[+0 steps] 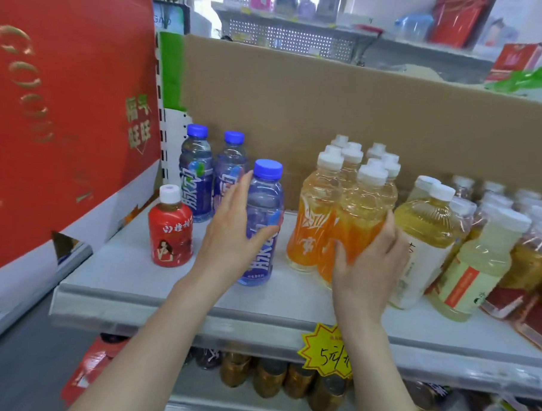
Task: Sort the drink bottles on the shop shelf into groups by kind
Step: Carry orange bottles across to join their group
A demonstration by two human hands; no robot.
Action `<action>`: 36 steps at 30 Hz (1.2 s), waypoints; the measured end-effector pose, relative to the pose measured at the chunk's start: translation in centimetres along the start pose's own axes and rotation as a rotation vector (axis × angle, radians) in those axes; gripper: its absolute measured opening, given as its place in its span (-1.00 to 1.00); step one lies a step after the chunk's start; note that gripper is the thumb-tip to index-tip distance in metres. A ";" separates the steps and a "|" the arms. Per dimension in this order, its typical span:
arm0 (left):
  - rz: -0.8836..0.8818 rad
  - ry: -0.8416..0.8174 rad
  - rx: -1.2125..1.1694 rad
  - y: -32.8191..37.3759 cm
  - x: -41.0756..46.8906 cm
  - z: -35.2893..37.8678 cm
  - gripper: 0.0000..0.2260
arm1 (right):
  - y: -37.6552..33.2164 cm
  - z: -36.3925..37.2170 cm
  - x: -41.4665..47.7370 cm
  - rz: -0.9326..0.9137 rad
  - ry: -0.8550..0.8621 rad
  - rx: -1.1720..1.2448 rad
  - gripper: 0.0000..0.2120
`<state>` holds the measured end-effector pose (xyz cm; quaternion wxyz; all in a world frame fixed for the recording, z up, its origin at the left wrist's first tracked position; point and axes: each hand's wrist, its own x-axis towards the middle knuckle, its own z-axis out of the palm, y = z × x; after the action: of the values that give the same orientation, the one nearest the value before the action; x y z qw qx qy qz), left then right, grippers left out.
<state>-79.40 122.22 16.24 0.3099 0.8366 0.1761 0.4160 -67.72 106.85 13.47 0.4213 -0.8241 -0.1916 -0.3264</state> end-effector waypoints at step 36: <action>-0.305 0.032 -0.254 -3.8 -6.3 -2.2 -0.25 | -1.7 -2.5 -0.9 -0.208 0.138 0.248 -0.71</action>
<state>-85.06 122.35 11.05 0.4695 0.7476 0.2520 0.3964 -70.26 105.71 14.88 0.4959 -0.7173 -0.2853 -0.3978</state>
